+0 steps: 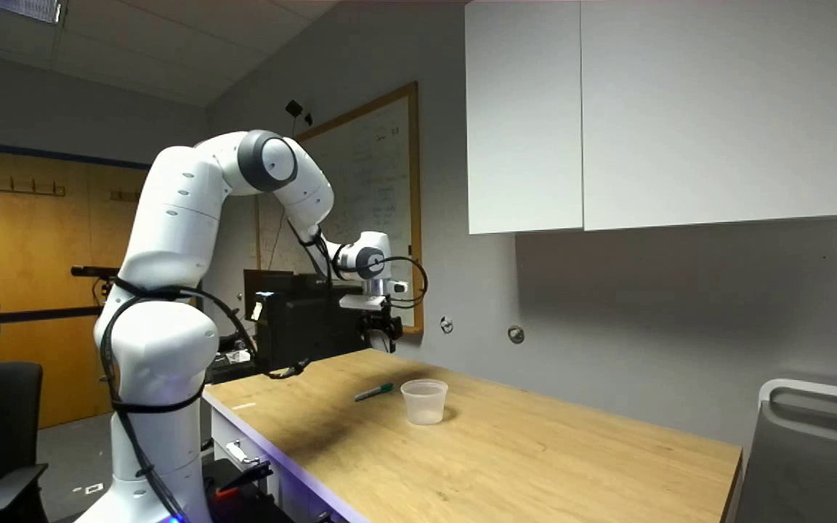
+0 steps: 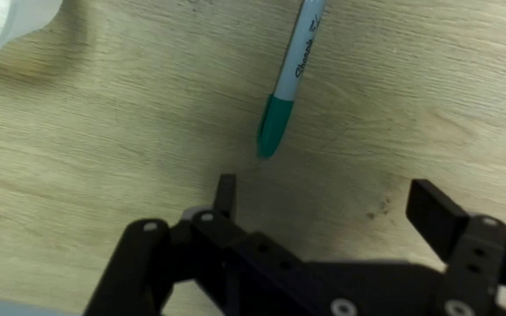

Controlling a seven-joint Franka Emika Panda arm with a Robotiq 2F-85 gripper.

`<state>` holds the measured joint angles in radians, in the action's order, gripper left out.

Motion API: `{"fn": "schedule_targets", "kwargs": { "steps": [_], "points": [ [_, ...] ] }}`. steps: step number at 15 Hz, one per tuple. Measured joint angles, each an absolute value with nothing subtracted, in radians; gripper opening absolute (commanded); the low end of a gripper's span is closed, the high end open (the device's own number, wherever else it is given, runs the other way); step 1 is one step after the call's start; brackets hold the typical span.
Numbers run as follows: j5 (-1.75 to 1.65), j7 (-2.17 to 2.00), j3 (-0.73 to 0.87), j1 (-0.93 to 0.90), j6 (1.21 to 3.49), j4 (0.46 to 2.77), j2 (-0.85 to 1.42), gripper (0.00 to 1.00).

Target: Put the green marker inside the clear bowl

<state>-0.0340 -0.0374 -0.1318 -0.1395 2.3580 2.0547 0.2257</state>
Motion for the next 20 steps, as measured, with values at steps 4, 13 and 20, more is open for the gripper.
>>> {"fn": "schedule_targets", "kwargs": {
  "steps": [4, 13, 20],
  "points": [
    [-0.034, -0.037, -0.121, -0.139, 2.358, 2.021, 0.316, 1.00],
    [-0.029, -0.037, -0.113, -0.139, 2.345, 2.027, 0.399, 1.00],
    [-0.030, -0.037, -0.113, -0.139, 2.330, 2.025, 0.433, 0.34]
  ]
}}
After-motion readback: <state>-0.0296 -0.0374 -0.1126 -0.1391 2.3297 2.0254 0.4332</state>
